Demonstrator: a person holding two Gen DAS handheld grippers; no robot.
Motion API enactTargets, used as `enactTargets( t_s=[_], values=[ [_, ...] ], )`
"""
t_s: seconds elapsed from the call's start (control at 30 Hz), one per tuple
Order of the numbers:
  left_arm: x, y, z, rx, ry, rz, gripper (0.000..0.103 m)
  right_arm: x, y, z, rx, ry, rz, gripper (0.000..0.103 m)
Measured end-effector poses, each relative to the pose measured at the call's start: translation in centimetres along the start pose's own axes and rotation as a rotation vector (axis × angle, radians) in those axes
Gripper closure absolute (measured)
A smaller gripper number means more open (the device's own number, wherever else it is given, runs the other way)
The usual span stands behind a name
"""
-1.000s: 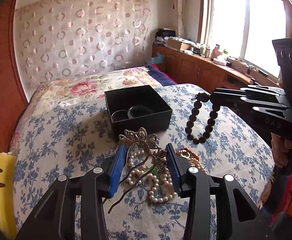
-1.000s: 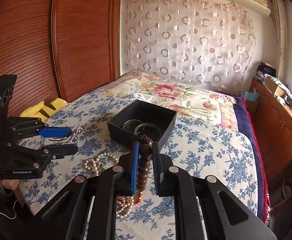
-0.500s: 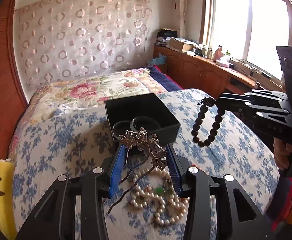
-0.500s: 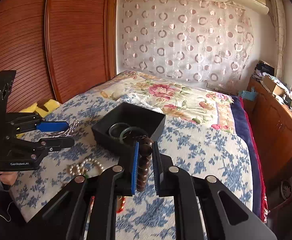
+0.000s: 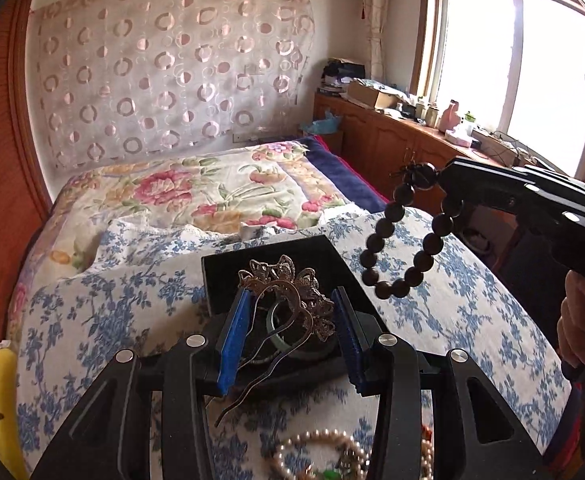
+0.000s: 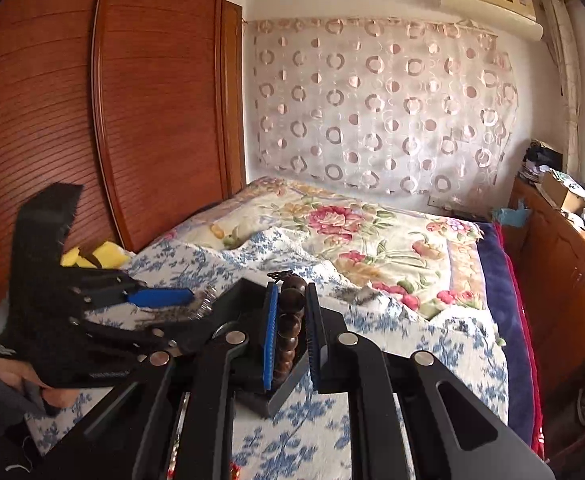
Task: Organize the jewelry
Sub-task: 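Lower the comb into the black box with the left tool while the right tool carries the beads there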
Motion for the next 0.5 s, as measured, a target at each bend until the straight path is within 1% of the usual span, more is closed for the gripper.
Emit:
enactTargets(
  t_s=[0.2,0.3,0.37,0.43,0.5],
  values=[
    [0.6,-2.7,-0.9,-0.021,0.009,0.016,0.063,1.0,-1.3,-0.8,-0.005,0.01,-0.027,0.088],
    [1.1,-3.7,-1.0,-0.034,-0.008,0.033,0.063,1.4,-1.8,-1.0,-0.012,0.007,-0.035,0.088],
    [1.0,-4.0,-1.0,-0.031,-0.015,0.015,0.063,1.6,-2.3,-1.0,-0.015,0.001,-0.044,0.088],
    [0.6,-3.9,-0.9,-0.026,-0.003,0.02,0.063,1.7,-2.6,-1.0,-0.018,0.002,-0.045,0.088],
    [0.0,-3.6,-1.1,-0.021,0.006,0.011,0.063,1.7,-3.0,-0.9,-0.02,-0.001,-0.05,0.088]
  ],
)
Point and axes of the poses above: each gripper's, at about its wrist camera, not at the fingertips, and y roughly against the way its jaws point, x to its right, z to its underside, the point moved 7 cm from there along -y, roughly the way its jaws point, and after that the axes turned 12 degrees about -z, right-handed, at the moved point
